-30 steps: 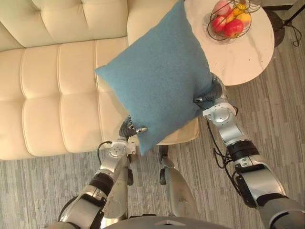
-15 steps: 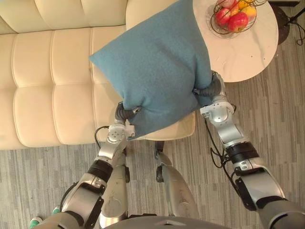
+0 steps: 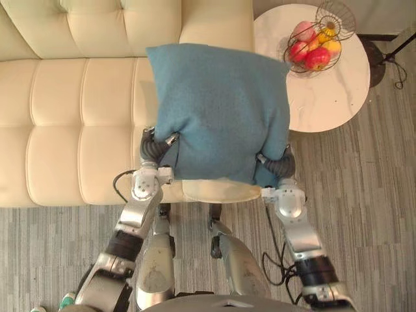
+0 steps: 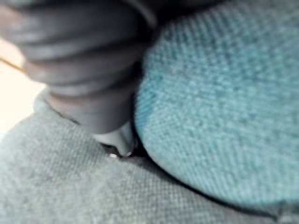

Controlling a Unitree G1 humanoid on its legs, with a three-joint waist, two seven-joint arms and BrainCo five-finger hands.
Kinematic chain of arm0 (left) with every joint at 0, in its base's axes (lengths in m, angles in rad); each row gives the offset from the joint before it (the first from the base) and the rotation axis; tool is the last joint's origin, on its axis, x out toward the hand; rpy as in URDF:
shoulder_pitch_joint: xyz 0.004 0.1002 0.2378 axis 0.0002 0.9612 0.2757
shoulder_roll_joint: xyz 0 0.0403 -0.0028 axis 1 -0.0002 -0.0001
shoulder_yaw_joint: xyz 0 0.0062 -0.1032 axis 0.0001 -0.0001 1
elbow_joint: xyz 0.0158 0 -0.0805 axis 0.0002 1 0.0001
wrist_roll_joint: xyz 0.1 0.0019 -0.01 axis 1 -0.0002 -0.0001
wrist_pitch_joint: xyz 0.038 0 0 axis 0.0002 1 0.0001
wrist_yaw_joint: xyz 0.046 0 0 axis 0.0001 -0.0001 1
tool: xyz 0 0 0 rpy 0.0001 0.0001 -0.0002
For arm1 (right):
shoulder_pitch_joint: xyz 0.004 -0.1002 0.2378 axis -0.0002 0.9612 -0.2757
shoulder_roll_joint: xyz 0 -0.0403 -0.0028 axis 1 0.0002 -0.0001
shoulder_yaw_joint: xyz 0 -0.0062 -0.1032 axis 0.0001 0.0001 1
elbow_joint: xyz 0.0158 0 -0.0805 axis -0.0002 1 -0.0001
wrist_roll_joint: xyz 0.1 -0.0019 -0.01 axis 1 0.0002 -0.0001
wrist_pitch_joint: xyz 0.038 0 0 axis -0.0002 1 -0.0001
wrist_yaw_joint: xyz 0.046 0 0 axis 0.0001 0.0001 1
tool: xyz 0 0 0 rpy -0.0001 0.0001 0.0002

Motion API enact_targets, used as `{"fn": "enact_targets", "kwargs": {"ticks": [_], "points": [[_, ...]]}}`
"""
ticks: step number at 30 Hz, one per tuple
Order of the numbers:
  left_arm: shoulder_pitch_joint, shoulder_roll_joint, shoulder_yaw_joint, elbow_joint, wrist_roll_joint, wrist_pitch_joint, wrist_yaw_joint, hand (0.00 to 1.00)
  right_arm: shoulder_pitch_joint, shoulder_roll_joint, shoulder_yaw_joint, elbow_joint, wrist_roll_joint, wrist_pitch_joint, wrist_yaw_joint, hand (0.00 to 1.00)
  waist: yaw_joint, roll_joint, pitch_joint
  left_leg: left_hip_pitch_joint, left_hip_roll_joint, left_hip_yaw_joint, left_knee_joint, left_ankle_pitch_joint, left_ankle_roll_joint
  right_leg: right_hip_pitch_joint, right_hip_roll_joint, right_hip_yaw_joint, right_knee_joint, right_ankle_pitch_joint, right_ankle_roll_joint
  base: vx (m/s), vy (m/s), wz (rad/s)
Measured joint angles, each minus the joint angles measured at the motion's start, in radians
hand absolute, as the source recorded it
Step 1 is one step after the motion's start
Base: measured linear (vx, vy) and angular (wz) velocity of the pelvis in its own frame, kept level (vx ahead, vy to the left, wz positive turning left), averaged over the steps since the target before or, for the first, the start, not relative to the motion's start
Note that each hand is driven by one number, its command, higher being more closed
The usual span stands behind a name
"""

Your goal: Pick up cushions and gather them together orderly.

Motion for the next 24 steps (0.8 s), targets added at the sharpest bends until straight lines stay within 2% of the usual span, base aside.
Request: {"fn": "enact_targets", "kwargs": {"ticks": [3,4,6,8,11,12,13,14,15,16,17,18,19,20,21,22,23,24], "points": [[0.106,-0.028,0.031,-0.068,0.000,0.000,-0.001,1.00,0.043,0.001,0.031,-0.041,0.001,0.000,0.027,1.00,-0.001,0.004,-0.040,0.041,-0.002,-0.002,-0.001,-0.001,-0.001,0.050,-0.002,-0.004,-0.012,-0.005,0.001,0.03,0.009,0.08],[0.154,-0.033,0.035,-0.089,0.001,0.000,-0.002,1.00,0.072,0.006,0.039,-0.051,0.001,0.000,0.040,1.00,0.002,0.011,-0.073,0.049,-0.002,-0.006,-0.005,-0.003,-0.001,0.063,-0.003,-0.014,-0.012,-0.011,0.001,0.01,0.013,0.33],[0.232,-0.050,0.036,-0.144,0.017,0.000,-0.006,1.00,0.123,0.017,0.050,-0.090,0.002,0.000,0.050,1.00,0.003,0.042,-0.115,0.068,-0.002,-0.032,0.000,-0.020,0.005,0.100,-0.010,-0.071,0.005,-0.035,0.004,0.01,0.044,0.57],[0.257,-0.062,0.042,-0.173,0.017,0.000,-0.011,1.00,0.138,0.021,0.057,-0.113,0.003,0.000,0.050,1.00,0.007,0.050,-0.133,0.068,-0.007,-0.053,0.001,-0.024,0.001,0.105,-0.018,-0.097,0.023,-0.047,0.007,-0.02,0.044,0.53],[0.278,-0.071,0.051,-0.220,0.017,-0.001,-0.012,1.00,0.139,0.022,0.066,-0.146,0.010,0.000,0.049,1.00,0.004,0.062,-0.166,0.035,-0.009,-0.046,0.026,-0.043,0.010,0.123,-0.054,-0.198,0.082,-0.083,0.017,-0.08,0.042,1.07],[0.271,-0.072,0.052,-0.221,0.016,-0.009,-0.013,1.00,0.126,0.022,0.063,-0.143,0.010,0.000,0.049,1.00,-0.002,0.055,-0.181,0.002,-0.005,-0.003,0.086,-0.099,0.018,0.129,-0.088,-0.251,0.090,-0.087,0.018,-0.07,0.109,1.26],[0.265,-0.070,0.056,-0.207,0.015,-0.025,-0.013,1.00,0.101,0.019,0.059,-0.135,0.010,-0.001,0.049,1.00,0.002,0.044,-0.186,-0.026,-0.001,0.074,0.153,-0.141,0.067,0.131,-0.131,-0.277,0.094,-0.087,0.018,-0.07,0.147,1.14],[0.263,-0.069,0.061,-0.195,0.015,-0.033,-0.013,1.00,0.079,0.018,0.059,-0.124,0.010,-0.001,0.049,1.00,0.007,0.038,-0.186,-0.033,0.005,0.115,0.194,-0.158,0.092,0.128,-0.156,-0.280,0.099,-0.086,0.020,-0.10,0.211,0.72],[0.263,-0.070,0.067,-0.177,0.008,-0.034,-0.013,1.00,0.043,0.018,0.060,-0.096,0.009,-0.001,0.049,1.00,0.006,0.036,-0.191,-0.039,0.026,0.175,0.267,-0.175,0.116,0.130,-0.193,-0.285,0.102,-0.076,0.037,-0.10,0.366,0.54],[0.263,-0.073,0.068,-0.156,-0.003,-0.037,-0.013,1.00,0.006,0.007,0.060,-0.060,0.009,-0.003,0.049,1.00,0.001,0.036,-0.204,-0.048,0.068,0.202,0.350,-0.196,0.100,0.132,-0.238,-0.296,0.090,-0.052,0.071,-0.10,0.415,0.52],[0.263,-0.076,0.067,-0.151,-0.004,-0.037,-0.013,1.00,-0.006,-0.004,0.061,-0.046,0.009,-0.003,0.049,1.00,-0.001,0.044,-0.211,-0.049,0.090,0.203,0.367,-0.207,0.090,0.132,-0.249,-0.298,0.081,-0.038,0.086,-0.08,0.508,0.40],[0.263,-0.082,0.062,-0.140,-0.005,-0.044,-0.014,1.00,-0.025,-0.025,0.060,-0.013,0.008,-0.005,0.049,1.00,0.000,0.082,-0.235,-0.034,0.139,0.188,0.361,-0.198,0.061,0.127,-0.252,-0.298,0.058,-0.005,0.122,-0.05,0.482,0.27],[0.240,-0.078,0.054,-0.105,-0.005,-0.051,-0.015,1.00,-0.039,-0.012,0.054,0.034,-0.005,-0.008,0.047,1.00,-0.009,0.075,-0.242,-0.030,0.104,0.173,0.341,-0.195,-0.027,0.120,-0.286,-0.282,0.035,0.034,0.138,-0.06,0.575,0.22],[0.233,-0.057,0.055,-0.078,-0.005,-0.052,-0.015,1.00,-0.041,0.009,0.055,0.075,-0.010,-0.007,0.048,1.00,-0.014,0.043,-0.241,-0.037,0.071,0.179,0.346,-0.203,-0.012,0.120,-0.310,-0.258,0.007,0.074,0.120,-0.04,0.382,0.23],[0.233,-0.045,0.056,-0.071,-0.005,-0.051,-0.015,1.00,-0.041,0.024,0.055,0.091,-0.011,-0.007,0.050,1.00,-0.018,0.028,-0.244,-0.046,0.058,0.180,0.357,-0.211,-0.001,0.122,-0.319,-0.250,-0.002,0.084,0.115,-0.04,0.352,0.13],[0.233,-0.021,0.060,-0.060,-0.005,-0.050,-0.015,1.00,-0.040,0.048,0.055,0.112,-0.022,0.000,0.054,1.00,-0.017,-0.005,-0.236,-0.065,0.045,0.184,0.413,-0.243,0.021,0.130,-0.335,-0.239,-0.011,0.105,0.120,-0.05,0.357,0.04],[0.237,-0.009,0.060,-0.039,-0.005,-0.047,-0.015,1.00,-0.034,0.067,0.060,0.125,-0.036,0.004,0.061,1.00,-0.010,-0.019,-0.235,-0.091,0.046,0.184,0.497,-0.293,0.036,0.133,-0.343,-0.237,0.000,0.117,0.124,-0.07,0.425,-0.04],[0.239,-0.010,0.060,-0.033,-0.004,-0.043,-0.015,1.00,-0.028,0.067,0.062,0.125,-0.041,0.004,0.063,1.00,-0.008,-0.019,-0.234,-0.101,0.047,0.184,0.525,-0.314,0.042,0.132,-0.347,-0.235,0.011,0.117,0.124,-0.09,0.409,-0.23]]}}
